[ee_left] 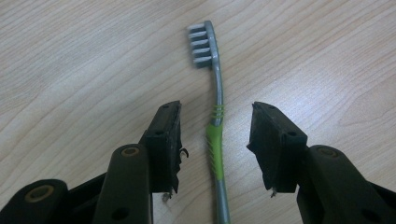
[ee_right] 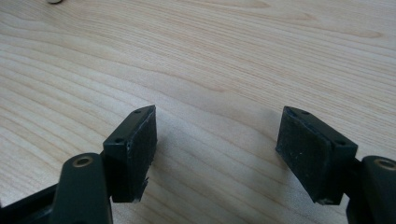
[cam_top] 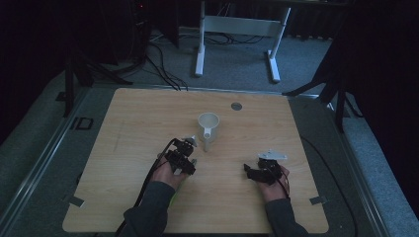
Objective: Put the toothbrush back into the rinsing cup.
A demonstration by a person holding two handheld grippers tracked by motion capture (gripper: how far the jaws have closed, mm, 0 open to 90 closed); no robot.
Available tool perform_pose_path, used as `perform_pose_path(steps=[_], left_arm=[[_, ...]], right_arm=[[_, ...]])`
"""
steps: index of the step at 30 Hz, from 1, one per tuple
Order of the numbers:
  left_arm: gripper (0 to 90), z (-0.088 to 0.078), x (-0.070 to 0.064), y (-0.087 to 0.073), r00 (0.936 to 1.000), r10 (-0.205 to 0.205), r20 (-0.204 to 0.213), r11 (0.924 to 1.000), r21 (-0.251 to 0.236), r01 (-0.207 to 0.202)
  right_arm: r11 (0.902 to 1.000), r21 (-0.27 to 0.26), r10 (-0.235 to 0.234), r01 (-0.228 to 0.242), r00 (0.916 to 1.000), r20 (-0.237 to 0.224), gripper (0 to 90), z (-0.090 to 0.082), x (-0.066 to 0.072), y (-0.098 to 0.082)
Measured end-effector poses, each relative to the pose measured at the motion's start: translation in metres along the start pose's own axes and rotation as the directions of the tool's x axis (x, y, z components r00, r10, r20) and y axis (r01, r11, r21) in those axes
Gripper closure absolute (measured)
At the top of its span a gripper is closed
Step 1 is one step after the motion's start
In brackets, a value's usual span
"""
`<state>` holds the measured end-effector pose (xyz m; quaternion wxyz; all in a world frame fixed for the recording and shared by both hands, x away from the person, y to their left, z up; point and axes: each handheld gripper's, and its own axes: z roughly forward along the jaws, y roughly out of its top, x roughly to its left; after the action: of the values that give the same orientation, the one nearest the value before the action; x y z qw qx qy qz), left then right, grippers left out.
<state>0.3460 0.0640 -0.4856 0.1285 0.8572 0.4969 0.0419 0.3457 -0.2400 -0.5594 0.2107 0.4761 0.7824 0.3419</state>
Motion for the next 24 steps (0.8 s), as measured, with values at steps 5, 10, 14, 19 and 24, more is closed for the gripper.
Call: perform_pose_path(steps=[5,10,14,19,24], left_arm=[[53.4,0.002,0.001,0.001,1.0,0.0,0.0,0.9999,0.017,0.0],[53.5,0.006,-0.001,0.002,0.9999,0.011,-0.003,0.999,0.044,-0.011],[56.3,0.01,-0.002,0.002,0.9997,0.023,0.001,0.9974,0.068,-0.023],[57.4,0.013,-0.003,0.003,0.9994,0.034,0.005,0.9959,0.084,-0.034],[58.8,0.017,-0.005,0.004,0.9991,0.043,-0.001,0.9935,0.105,-0.043]], right_arm=[[1.0,0.0,0.0,0.0,1.0,0.0,28.4,0.0,0.0,0.0],[1.0,0.0,0.0,0.0,1.0,0.0,28.4,0.0,0.0,0.0],[1.0,0.0,0.0,0.0,1.0,0.0,28.4,0.0,0.0,0.0],[1.0,0.0,0.0,0.0,1.0,0.0,28.4,0.0,0.0,0.0],[1.0,0.0,0.0,0.0,1.0,0.0,28.4,0.0,0.0,0.0]])
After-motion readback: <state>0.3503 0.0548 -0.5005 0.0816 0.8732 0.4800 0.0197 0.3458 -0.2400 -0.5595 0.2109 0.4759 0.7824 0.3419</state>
